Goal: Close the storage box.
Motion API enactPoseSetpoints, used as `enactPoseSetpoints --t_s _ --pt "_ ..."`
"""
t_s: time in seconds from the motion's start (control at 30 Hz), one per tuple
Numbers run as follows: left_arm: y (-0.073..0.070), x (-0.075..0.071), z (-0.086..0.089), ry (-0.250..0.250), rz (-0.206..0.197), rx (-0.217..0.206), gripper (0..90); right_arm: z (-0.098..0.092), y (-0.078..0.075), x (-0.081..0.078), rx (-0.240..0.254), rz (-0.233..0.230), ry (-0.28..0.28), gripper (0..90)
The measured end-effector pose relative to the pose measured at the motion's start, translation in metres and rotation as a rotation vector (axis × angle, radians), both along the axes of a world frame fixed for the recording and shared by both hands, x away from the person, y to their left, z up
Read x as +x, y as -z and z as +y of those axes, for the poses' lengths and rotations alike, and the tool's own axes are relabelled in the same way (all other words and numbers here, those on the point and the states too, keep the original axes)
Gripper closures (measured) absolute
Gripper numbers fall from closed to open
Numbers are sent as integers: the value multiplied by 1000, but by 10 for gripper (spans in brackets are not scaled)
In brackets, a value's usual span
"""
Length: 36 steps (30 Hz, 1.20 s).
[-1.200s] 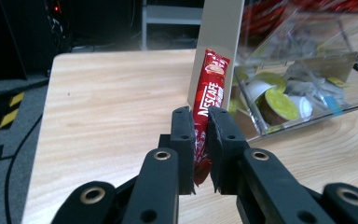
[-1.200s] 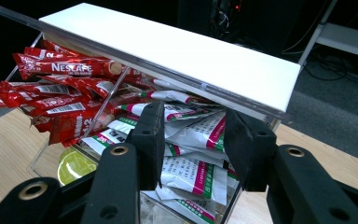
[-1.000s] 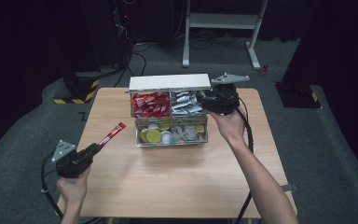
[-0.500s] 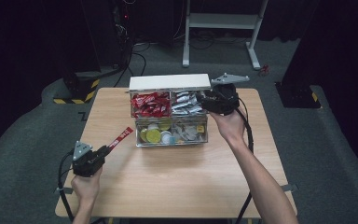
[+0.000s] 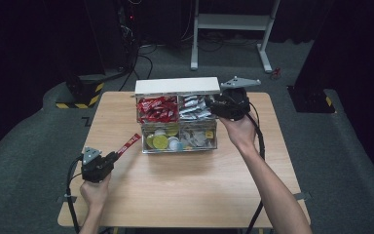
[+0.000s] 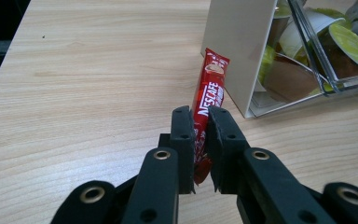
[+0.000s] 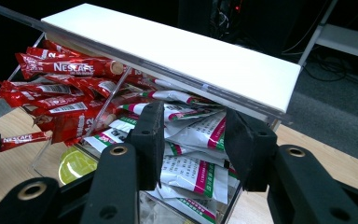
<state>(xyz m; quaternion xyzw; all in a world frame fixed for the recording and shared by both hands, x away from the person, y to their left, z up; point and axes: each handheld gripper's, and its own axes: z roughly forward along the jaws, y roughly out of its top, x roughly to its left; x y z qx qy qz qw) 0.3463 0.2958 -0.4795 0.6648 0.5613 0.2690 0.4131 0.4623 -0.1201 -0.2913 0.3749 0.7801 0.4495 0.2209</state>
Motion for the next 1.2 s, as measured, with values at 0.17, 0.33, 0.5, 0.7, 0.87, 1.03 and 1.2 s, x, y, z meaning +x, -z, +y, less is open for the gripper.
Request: enactPoseSetpoints --t_s 0.17,0.33,0.5,0.7,0.87,1.03,1.2 --pt "3 2 -1 -2 6 2 810 0 0 0 1 2 2 581" --pt "6 4 -1 -2 14 7 809 0 0 -1 0 0 0 581" --pt "7 5 -3 1 19 11 809 -1 0 -1 0 0 1 580" --pt "9 7 -5 6 30 19 809 -1 0 -1 -1 0 1 581" --pt "12 9 -7 11 55 36 806 -1 0 -1 2 1 1 581" --pt "18 10 -8 8 77 35 805 -2 -1 -1 3 0 1 581" --pt "21 11 -7 10 89 46 805 -2 -1 -2 3 0 1 581"
